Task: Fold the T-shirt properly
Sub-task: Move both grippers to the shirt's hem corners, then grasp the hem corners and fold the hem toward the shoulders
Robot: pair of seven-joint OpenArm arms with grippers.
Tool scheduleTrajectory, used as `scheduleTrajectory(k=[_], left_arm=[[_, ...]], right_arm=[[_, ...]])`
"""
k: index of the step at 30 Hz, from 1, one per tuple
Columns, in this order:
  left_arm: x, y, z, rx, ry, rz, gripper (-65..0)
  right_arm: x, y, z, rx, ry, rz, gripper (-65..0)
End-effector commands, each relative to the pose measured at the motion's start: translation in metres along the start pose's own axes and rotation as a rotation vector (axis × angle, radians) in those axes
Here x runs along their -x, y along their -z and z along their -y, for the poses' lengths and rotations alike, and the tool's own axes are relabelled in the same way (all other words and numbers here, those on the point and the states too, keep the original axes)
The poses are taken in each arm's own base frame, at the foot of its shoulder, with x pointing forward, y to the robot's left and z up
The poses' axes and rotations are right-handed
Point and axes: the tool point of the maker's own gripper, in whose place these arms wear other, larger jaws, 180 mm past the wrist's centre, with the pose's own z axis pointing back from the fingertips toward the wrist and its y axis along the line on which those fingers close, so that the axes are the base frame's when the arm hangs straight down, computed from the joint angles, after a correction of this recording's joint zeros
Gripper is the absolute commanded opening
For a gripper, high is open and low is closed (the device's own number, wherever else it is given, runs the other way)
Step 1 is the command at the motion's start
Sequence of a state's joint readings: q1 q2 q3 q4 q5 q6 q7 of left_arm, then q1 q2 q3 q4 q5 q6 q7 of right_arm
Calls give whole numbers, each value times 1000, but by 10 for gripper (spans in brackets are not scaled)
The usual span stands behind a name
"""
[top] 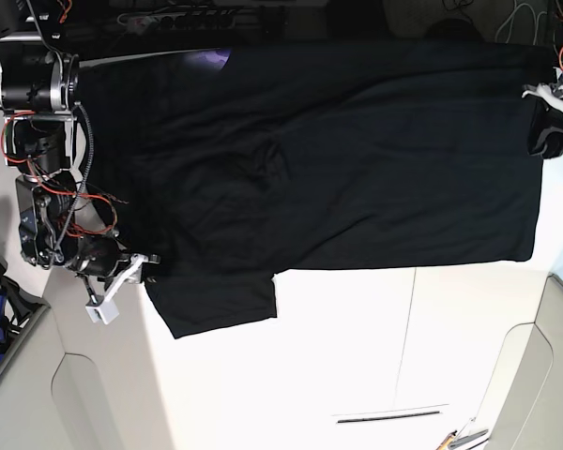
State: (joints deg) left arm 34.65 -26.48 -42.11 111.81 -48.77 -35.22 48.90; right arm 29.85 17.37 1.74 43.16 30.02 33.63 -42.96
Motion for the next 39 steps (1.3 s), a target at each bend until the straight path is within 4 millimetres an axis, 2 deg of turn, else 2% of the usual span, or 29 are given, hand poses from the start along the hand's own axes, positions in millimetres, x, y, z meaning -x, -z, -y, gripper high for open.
scheduleTrajectory(k=[1, 2, 7, 10, 12, 14, 22, 30, 35, 39], left_arm=[[-12, -1, -4, -1, 8, 37, -433], [-12, 1, -7, -5, -4, 42, -433], [-8, 24, -26, -12, -105, 54, -433], [-8, 49, -24, 25, -158, 52, -429], [-11, 67, -19, 50, -167, 50, -381], [-18, 85, -20, 41, -139, 51, -344], [-69, 140, -44, -49, -133, 77, -345], [-101, 165, -83, -148, -131, 67, -345], [-104, 173, -113, -180, -231, 60, -345], [-100, 178, -125, -193, -292, 53, -345]], right_arm=[[-3, -5, 6, 24, -20, -23, -579], [-4, -5, 6, 23, -20, -22, -650], [-4, -6, 7, 28, -22, -23, -650], [-6, -6, 7, 27, -22, -9, -650], [-8, -6, 7, 27, -22, 0, -650], [-8, -6, 7, 27, -22, -1, -650], [-8, -6, 7, 27, -22, -1, -650], [-8, -6, 7, 27, -22, -1, -650], [-8, -6, 7, 27, -22, -1, -650], [-8, -6, 7, 27, -22, -1, -650]])
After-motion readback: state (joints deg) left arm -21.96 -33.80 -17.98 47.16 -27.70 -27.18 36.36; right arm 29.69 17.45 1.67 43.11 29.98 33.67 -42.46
